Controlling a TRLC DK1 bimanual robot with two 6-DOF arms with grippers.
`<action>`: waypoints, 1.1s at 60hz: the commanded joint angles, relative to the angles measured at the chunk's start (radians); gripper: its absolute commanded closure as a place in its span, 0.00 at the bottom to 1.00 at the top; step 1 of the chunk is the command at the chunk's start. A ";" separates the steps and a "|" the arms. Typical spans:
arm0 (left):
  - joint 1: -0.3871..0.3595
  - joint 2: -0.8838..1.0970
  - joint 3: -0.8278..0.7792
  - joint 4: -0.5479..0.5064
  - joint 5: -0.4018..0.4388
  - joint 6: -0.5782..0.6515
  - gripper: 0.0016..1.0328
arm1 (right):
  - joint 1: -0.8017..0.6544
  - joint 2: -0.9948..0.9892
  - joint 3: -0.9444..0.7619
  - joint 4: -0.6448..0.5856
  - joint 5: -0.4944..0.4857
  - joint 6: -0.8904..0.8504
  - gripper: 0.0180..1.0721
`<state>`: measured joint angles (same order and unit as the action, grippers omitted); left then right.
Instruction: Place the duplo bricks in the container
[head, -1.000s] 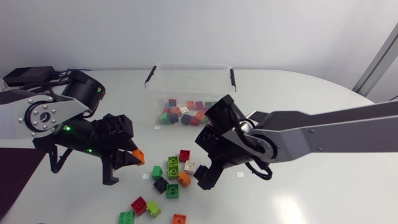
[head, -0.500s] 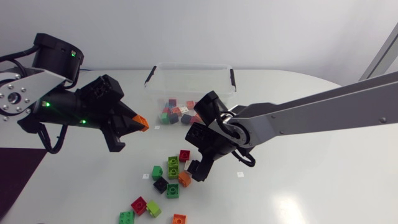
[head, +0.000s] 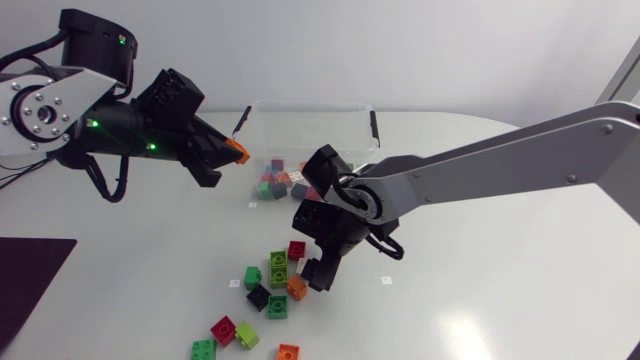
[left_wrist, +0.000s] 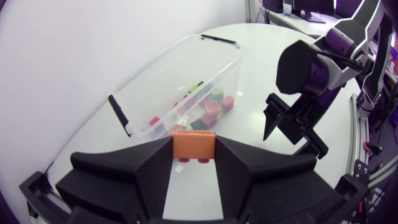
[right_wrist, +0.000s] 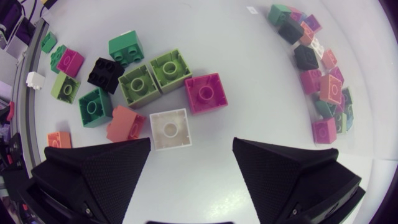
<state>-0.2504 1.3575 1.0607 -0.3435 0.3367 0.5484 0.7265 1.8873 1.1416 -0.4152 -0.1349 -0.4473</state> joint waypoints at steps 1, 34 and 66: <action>0.007 0.035 0.047 0.026 0.010 -0.044 0.77 | 0.014 0.036 0.029 -0.028 -0.006 -0.027 0.10; 0.017 0.223 0.179 0.149 0.008 -0.174 0.77 | 0.042 0.088 0.081 -0.082 -0.032 -0.041 0.44; 0.011 0.330 0.272 0.159 0.008 -0.220 0.76 | 0.033 0.045 0.087 -0.155 -0.060 -0.062 0.63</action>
<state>-0.2367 1.6566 1.2919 -0.1982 0.3367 0.3584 0.7647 1.9686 1.2343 -0.5541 -0.1871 -0.4835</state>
